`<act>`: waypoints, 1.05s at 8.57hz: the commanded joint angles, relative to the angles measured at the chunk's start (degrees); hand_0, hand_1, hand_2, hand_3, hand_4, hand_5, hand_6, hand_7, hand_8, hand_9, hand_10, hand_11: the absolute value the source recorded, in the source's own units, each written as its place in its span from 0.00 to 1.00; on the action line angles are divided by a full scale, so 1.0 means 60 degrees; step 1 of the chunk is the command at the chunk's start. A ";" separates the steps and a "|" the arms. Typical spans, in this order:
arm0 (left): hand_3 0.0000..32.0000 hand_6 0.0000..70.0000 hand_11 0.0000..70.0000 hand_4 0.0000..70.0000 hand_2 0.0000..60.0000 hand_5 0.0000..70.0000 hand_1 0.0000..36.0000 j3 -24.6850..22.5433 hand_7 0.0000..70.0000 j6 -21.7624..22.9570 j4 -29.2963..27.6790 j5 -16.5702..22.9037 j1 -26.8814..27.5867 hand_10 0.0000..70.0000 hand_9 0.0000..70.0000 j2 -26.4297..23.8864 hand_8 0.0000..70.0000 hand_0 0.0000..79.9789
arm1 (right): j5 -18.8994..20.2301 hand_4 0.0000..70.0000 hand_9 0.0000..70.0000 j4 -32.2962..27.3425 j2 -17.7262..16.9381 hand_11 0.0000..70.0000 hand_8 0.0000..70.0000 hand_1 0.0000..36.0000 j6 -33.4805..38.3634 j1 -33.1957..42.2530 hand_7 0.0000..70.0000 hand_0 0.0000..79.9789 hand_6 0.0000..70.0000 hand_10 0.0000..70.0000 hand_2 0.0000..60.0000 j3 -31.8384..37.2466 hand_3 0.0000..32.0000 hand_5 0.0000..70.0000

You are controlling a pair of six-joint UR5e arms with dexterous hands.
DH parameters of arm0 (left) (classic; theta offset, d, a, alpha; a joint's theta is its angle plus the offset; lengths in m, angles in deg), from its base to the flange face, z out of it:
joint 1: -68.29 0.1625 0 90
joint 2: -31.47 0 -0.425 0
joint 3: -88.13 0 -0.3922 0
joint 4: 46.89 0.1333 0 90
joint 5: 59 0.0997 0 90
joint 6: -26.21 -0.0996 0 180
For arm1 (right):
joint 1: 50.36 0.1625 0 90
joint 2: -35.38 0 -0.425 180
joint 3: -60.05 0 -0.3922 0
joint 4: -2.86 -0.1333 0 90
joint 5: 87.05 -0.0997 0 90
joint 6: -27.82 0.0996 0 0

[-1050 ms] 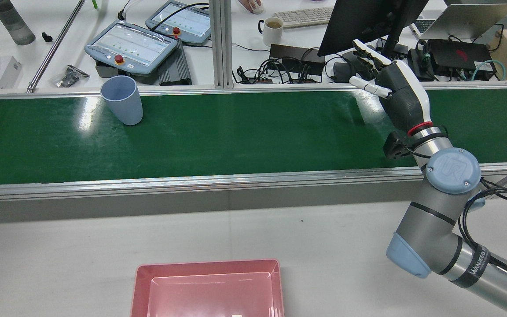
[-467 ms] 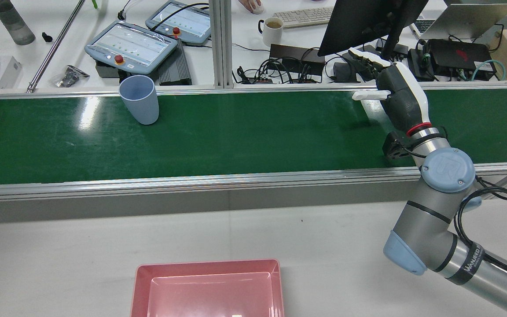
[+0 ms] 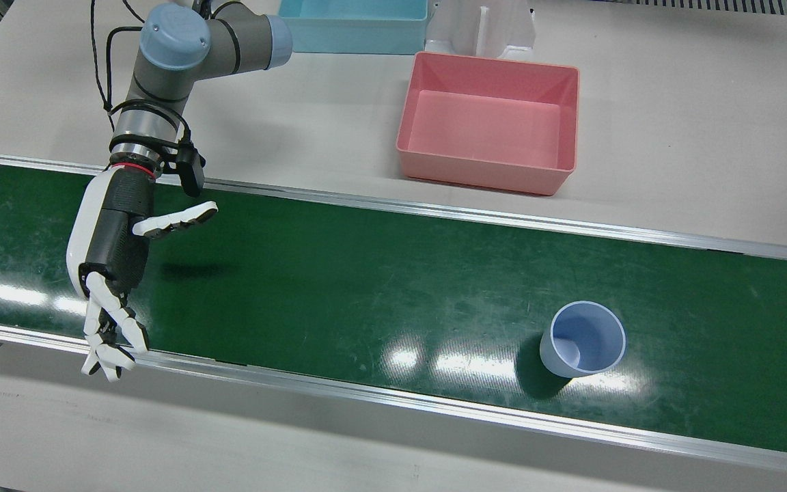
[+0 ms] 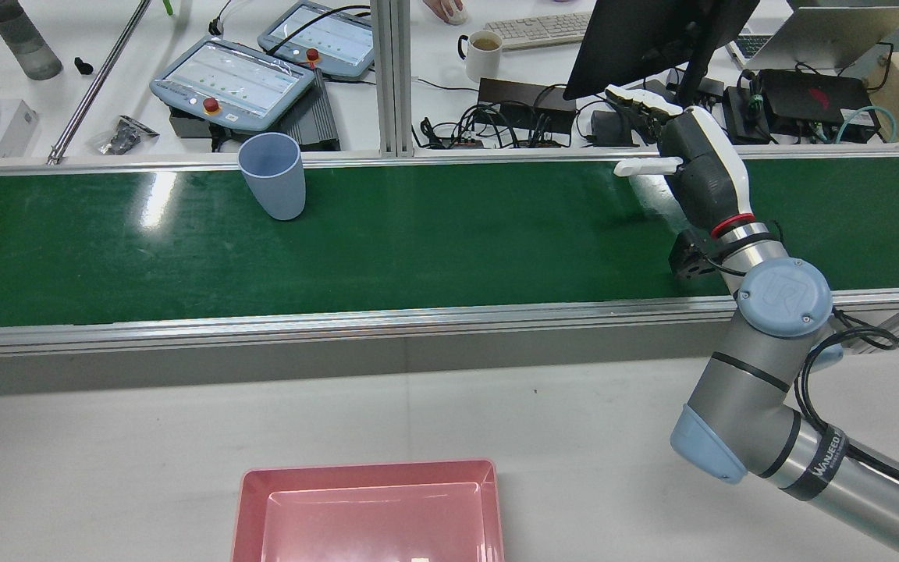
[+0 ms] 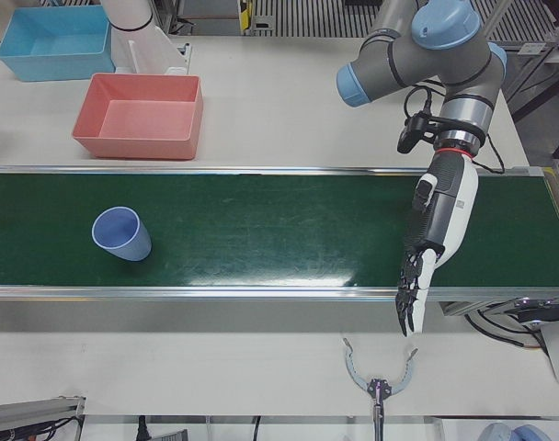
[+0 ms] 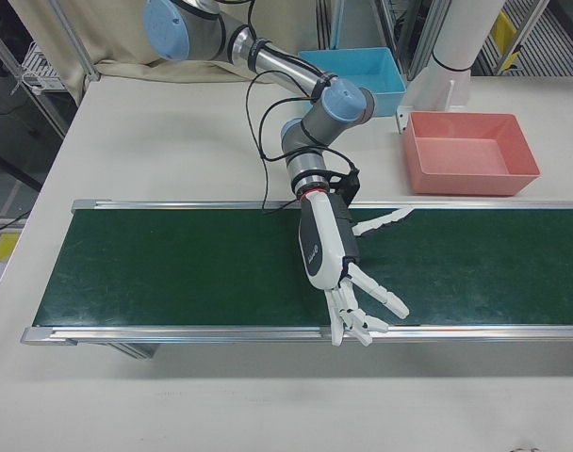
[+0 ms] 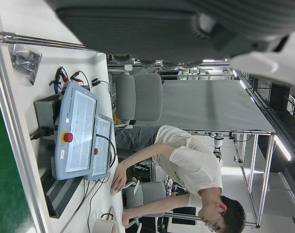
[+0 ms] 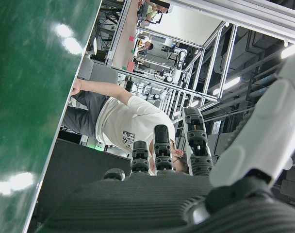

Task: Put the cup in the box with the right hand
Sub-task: 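Position the open right hand on the belt facing the approaching blue cup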

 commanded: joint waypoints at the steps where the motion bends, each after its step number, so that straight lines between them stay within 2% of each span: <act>1: 0.00 0.00 0.00 0.00 0.00 0.00 0.00 0.0000 0.00 0.0000 0.0000 0.0004 0.0000 0.00 0.00 0.0000 0.00 0.00 | 0.0011 0.23 0.25 -0.0001 0.0050 0.00 0.10 0.00 -0.0013 -0.0030 0.51 0.58 0.10 0.00 0.00 0.0056 0.01 0.03; 4: 0.00 0.00 0.00 0.00 0.00 0.00 0.00 0.0000 0.00 0.0000 0.0000 0.0004 0.0000 0.00 0.00 0.0000 0.00 0.00 | -0.0004 0.25 0.26 -0.0001 0.0079 0.00 0.11 0.00 -0.0028 -0.0234 0.55 0.57 0.11 0.00 0.00 0.0303 0.00 0.03; 5: 0.00 0.00 0.00 0.00 0.00 0.00 0.00 0.0000 0.00 0.0000 0.0000 0.0004 0.0000 0.00 0.00 0.0000 0.00 0.00 | 0.0011 0.23 0.25 -0.0001 0.0152 0.00 0.11 0.00 -0.0028 -0.0235 0.53 0.58 0.10 0.00 0.00 0.0363 0.00 0.03; 9: 0.00 0.00 0.00 0.00 0.00 0.00 0.00 0.0000 0.00 0.0000 0.0000 0.0004 0.0000 0.00 0.00 0.0000 0.00 0.00 | 0.0011 0.24 0.25 -0.0001 0.0152 0.00 0.11 0.00 -0.0013 -0.0264 0.54 0.57 0.10 0.00 0.00 0.0349 0.00 0.03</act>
